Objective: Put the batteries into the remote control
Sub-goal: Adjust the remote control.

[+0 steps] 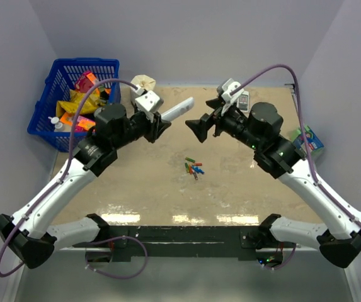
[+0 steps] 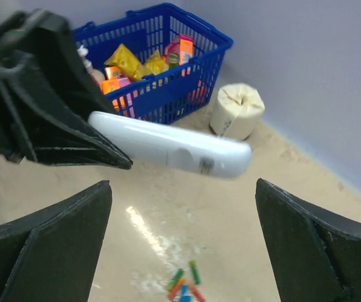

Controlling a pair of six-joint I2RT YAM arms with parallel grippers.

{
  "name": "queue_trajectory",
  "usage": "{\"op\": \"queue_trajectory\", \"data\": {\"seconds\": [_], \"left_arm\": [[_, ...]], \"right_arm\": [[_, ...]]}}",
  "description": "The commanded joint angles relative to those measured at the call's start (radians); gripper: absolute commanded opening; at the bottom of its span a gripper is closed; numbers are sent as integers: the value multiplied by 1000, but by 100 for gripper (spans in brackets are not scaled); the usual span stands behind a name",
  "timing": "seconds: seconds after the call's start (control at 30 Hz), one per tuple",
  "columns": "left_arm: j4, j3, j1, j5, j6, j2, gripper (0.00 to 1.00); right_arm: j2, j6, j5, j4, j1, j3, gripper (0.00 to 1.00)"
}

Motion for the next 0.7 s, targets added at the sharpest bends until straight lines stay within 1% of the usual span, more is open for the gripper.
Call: {"op": "queue_trajectory", "data": {"seconds": [0.0, 0.03, 0.1, 0.13, 0.2, 0.33, 0.37, 0.5, 0.6, 0.63, 0.67], "left_arm": [[-268, 142, -1, 200, 207, 44, 0], [-314, 180, -1, 235, 223, 50, 0], [-357, 216, -1, 262, 269, 68, 0], [-397, 247, -3, 285, 284, 75, 0], [-428, 271, -1, 306, 318, 88, 0], [-499, 320, -1, 413, 361, 104, 0], [-506, 328, -1, 421, 366, 110, 0], [-529, 351, -1, 447, 377, 124, 0], [-533, 359, -1, 486, 378, 127, 0], [-534, 360, -1, 503, 378, 131, 0], [-539, 363, -1, 510, 381, 137, 0]], "right_arm": [[23, -499, -299, -192, -3, 134, 98], [35, -548, -317, -260, -1, 180, 98], [68, -591, -348, -333, -1, 252, 98], [95, -623, -389, -394, -3, 272, 97], [120, -654, -429, -448, -3, 322, 96], [178, -725, -518, -596, -1, 396, 93], [200, -734, -555, -617, -1, 410, 93], [223, -747, -600, -644, -1, 427, 89], [243, -746, -618, -644, -1, 429, 82], [247, -746, -627, -647, -1, 432, 76], [253, -745, -638, -652, -1, 436, 73]]}}
